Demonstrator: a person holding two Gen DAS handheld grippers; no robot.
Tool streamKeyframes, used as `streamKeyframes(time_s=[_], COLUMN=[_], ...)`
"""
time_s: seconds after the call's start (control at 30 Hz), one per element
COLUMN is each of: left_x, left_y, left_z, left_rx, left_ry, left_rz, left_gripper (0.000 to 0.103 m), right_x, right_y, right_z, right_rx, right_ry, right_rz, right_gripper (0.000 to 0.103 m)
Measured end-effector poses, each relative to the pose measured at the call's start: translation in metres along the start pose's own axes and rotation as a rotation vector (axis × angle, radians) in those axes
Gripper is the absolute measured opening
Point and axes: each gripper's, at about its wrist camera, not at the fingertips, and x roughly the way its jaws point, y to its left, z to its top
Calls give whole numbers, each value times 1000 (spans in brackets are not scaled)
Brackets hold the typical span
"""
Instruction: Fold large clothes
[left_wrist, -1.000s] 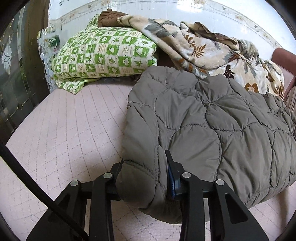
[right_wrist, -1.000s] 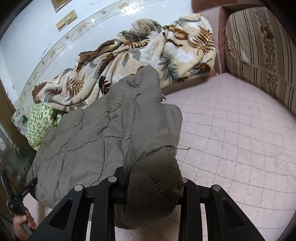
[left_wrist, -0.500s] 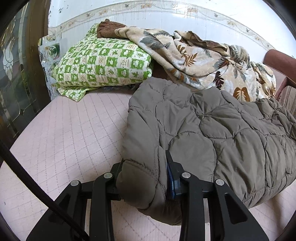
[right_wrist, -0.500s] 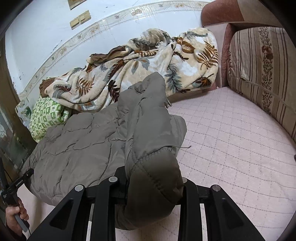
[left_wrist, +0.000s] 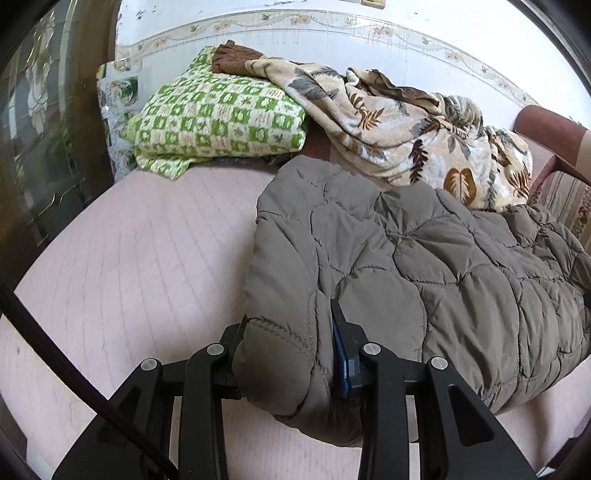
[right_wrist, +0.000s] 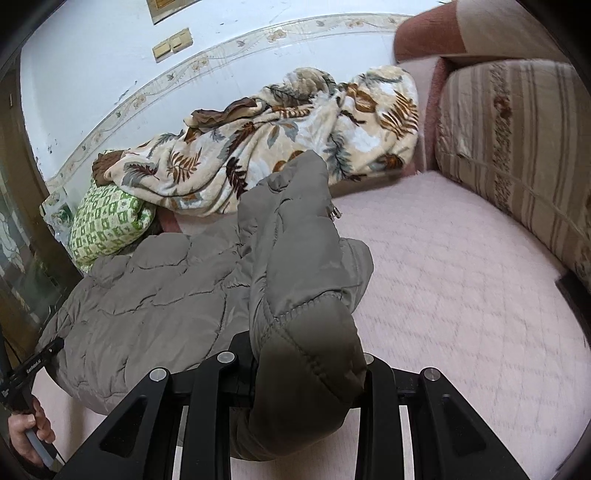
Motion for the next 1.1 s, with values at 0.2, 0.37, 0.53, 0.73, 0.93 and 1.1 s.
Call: streamKeyframes(time_s=[0.2, 0.37, 0.53, 0.73, 0.93, 1.1], left_x=[-20, -12, -6, -2, -2, -13], left_y=[5, 7, 9, 7, 9, 19], left_z=[-32, -46, -53, -61, -65, -66], left_rx=[10, 7, -11, 4, 3, -18], left_ry=[10, 33, 38, 34, 27, 19], left_rz=[14, 44, 61, 86, 96, 121], left_gripper=[35, 39, 45, 51, 58, 75], right_x=[-21, -18, -7, 0, 4, -5], right_y=[-6, -13, -23, -27, -39, -49], right_z=[-31, -53, -61, -69, -76, -75], right_rx=[12, 0, 12, 5, 44, 110], right_ry=[23, 59, 89, 116, 144, 157], right_rz=[-11, -45, -51, -61, -38, -15], right_gripper=[30, 30, 31, 32, 38, 53])
